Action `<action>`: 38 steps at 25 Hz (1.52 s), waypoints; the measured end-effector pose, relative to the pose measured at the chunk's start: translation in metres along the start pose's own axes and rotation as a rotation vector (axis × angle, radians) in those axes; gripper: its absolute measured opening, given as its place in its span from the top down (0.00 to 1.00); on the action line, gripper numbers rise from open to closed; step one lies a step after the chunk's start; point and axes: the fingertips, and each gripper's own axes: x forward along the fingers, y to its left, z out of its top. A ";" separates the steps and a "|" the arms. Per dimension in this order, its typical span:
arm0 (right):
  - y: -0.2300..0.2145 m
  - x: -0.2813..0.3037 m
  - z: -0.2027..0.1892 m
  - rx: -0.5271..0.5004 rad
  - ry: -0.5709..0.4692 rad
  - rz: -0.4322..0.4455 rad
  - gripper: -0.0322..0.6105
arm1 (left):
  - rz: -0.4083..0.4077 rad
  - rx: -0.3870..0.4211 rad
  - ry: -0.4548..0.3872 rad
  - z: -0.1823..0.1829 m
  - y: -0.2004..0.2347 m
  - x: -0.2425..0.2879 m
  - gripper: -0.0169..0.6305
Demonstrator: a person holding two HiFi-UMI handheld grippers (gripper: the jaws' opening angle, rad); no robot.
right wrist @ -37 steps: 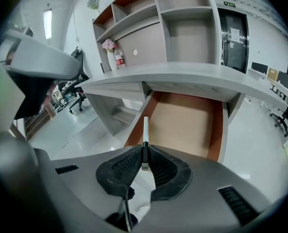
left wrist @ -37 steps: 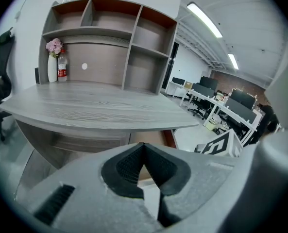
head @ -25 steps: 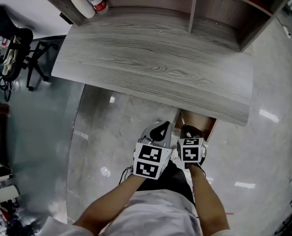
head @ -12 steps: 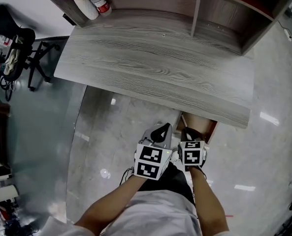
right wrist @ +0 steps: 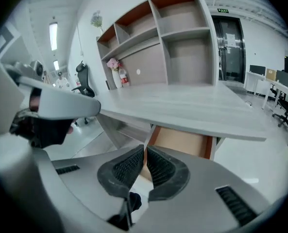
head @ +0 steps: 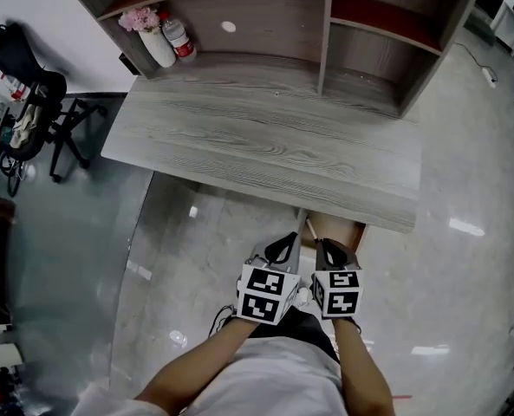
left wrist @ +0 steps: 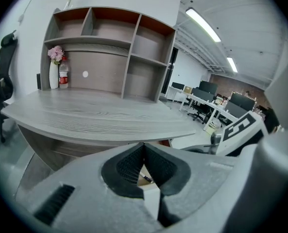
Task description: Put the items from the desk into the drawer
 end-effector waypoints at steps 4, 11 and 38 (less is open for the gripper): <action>-0.002 -0.032 0.031 -0.011 -0.088 -0.005 0.93 | -0.016 0.009 -0.024 0.014 -0.014 -0.010 0.97; -0.001 -0.087 0.081 -0.029 -0.243 -0.002 0.94 | -0.042 0.047 -0.075 0.037 -0.041 -0.024 0.97; 0.009 -0.133 0.099 -0.058 -0.340 0.014 0.95 | -0.089 0.086 -0.152 0.067 -0.078 -0.044 0.97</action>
